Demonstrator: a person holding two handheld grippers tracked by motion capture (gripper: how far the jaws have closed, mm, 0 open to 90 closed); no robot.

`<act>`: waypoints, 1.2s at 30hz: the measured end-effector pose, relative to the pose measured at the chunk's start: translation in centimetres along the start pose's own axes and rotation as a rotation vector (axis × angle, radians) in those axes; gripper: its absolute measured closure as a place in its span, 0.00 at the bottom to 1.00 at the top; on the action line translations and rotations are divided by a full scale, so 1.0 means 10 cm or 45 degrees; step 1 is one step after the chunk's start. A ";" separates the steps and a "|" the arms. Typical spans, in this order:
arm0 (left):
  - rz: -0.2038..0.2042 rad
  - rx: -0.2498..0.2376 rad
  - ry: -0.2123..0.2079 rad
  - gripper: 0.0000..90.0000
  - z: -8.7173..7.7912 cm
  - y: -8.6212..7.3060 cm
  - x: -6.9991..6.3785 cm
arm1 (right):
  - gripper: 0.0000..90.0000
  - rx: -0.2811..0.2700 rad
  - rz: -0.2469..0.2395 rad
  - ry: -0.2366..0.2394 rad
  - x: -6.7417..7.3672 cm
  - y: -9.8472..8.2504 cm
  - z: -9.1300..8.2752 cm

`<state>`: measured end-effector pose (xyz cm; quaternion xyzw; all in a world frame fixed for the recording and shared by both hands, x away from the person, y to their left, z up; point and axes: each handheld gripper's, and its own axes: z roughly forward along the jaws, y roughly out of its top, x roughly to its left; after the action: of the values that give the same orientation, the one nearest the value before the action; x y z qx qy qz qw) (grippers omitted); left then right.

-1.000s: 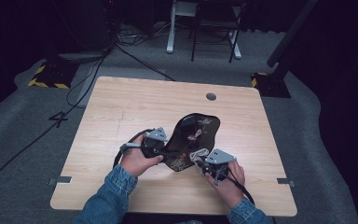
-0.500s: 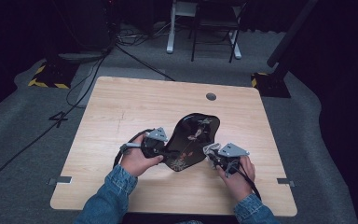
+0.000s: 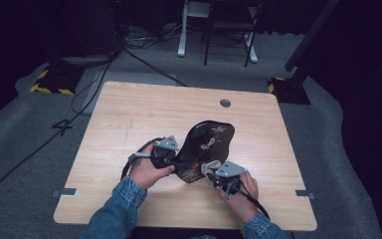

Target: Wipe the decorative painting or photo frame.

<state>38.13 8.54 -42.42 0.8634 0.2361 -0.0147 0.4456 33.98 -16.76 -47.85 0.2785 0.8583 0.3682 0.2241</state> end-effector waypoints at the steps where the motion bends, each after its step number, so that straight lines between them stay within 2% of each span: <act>1: -0.001 0.001 0.004 0.88 0.00 0.00 0.00 | 0.83 0.001 -0.010 0.012 0.03 0.01 0.01; 4: 0.000 0.001 0.004 0.88 0.00 0.00 0.00 | 0.83 0.007 -0.031 0.042 0.10 0.02 0.05; 9: 0.002 0.002 -0.003 0.88 0.00 0.00 0.00 | 0.83 0.002 -0.021 0.059 0.07 0.01 0.05; 17: 0.004 -0.002 -0.003 0.87 0.00 0.00 0.00 | 0.84 0.035 0.019 0.004 -0.09 -0.07 0.02; 18: 0.003 -0.001 -0.003 0.87 0.00 0.00 0.00 | 0.83 0.042 0.035 -0.022 -0.17 -0.10 0.01; 21: 0.000 -0.001 -0.007 0.87 0.00 0.00 0.00 | 0.83 0.048 0.055 -0.042 -0.22 -0.11 -0.01; 22: 0.000 0.002 -0.011 0.87 0.00 0.00 0.00 | 0.83 0.051 0.074 -0.062 -0.28 -0.13 -0.02; 25: -0.003 0.002 -0.010 0.87 0.00 0.00 0.01 | 0.83 0.050 0.090 -0.073 -0.30 -0.14 -0.02; 27: -0.012 0.002 -0.003 0.87 0.00 0.00 0.00 | 0.83 0.054 0.067 -0.073 -0.28 -0.13 -0.02; 28: -0.014 0.007 0.004 0.87 0.01 0.01 -0.01 | 0.83 0.045 0.064 -0.018 -0.24 -0.12 0.00; 31: -0.014 0.010 0.009 0.87 0.01 0.01 -0.02 | 0.83 0.048 0.049 0.005 -0.19 -0.11 0.02; 36: -0.017 0.007 0.012 0.88 0.01 0.01 -0.01 | 0.82 0.050 -0.050 0.097 0.08 -0.01 0.10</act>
<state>38.05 8.37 -42.36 0.8631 0.2438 -0.0142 0.4421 33.94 -15.75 -48.66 0.2515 0.8786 0.3571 0.1929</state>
